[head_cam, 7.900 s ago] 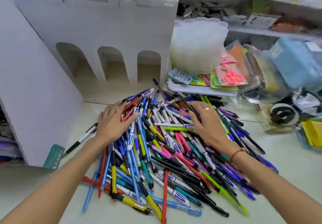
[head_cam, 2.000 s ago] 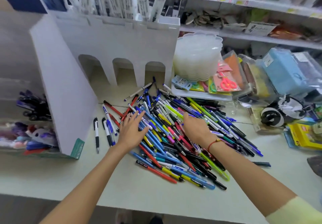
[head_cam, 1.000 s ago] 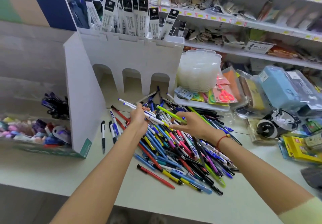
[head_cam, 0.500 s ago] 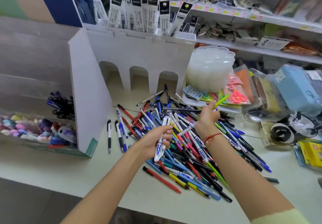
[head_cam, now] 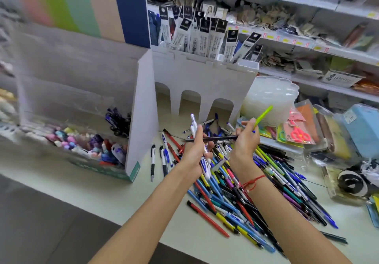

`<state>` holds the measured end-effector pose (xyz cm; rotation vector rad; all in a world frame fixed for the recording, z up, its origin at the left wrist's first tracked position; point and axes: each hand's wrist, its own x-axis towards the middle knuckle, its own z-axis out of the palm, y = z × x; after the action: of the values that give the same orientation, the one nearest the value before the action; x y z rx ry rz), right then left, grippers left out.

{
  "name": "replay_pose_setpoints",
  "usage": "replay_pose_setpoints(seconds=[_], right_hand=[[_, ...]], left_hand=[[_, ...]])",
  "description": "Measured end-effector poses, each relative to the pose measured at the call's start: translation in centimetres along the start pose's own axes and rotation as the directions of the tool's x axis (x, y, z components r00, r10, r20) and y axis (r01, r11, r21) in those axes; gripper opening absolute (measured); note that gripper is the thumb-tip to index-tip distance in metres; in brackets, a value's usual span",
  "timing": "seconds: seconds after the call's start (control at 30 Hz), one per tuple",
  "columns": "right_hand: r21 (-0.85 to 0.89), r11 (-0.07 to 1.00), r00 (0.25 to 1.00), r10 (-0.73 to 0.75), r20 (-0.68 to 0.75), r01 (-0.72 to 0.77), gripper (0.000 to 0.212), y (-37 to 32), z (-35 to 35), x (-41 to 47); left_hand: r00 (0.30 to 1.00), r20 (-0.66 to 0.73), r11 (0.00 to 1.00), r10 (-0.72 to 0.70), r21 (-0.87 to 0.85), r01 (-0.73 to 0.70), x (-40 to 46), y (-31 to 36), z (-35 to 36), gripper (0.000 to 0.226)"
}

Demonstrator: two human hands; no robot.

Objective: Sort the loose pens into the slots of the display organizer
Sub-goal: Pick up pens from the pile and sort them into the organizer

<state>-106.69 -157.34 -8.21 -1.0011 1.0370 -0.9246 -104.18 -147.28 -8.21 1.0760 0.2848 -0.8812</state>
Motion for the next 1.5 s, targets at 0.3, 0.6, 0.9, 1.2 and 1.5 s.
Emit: replay_pose_setpoints(seconds=[0.3, 0.6, 0.9, 1.2, 1.5], right_hand=[[0.322, 0.938, 0.939, 0.006, 0.344, -0.124, 0.037, -3.7, 5.5, -8.4], [0.435, 0.883, 0.829, -0.104, 0.549, -0.177, 0.035, -1.4, 18.0, -23.4], [0.093, 0.971, 0.747, 0.107, 0.657, -0.22, 0.032, 3.5, 25.2, -27.8], [-0.387, 0.921, 0.645, 0.273, 0.714, 0.039, 0.045, 4.6, 29.1, -25.9], [-0.467, 0.562, 0.651, -0.178, 0.738, 0.683, 0.054, 6.2, 31.4, -26.4]], left_hand=[[0.955, -0.059, 0.948, 0.29, 0.154, -0.278, -5.5, 9.1, -11.1, 0.043], [0.971, 0.16, 0.973, 0.179, 0.119, -0.199, -9.4, 15.1, -26.4, 0.035], [0.971, 0.232, 0.95, 0.052, 0.289, -0.12, -9.0, 20.2, -33.7, 0.033], [0.963, 0.198, 0.806, 0.183, 0.53, -0.262, -6.0, 23.8, -34.5, 0.038], [0.953, 0.281, 0.732, 0.111, 0.626, -0.269, -4.0, 26.8, -34.3, 0.041]])
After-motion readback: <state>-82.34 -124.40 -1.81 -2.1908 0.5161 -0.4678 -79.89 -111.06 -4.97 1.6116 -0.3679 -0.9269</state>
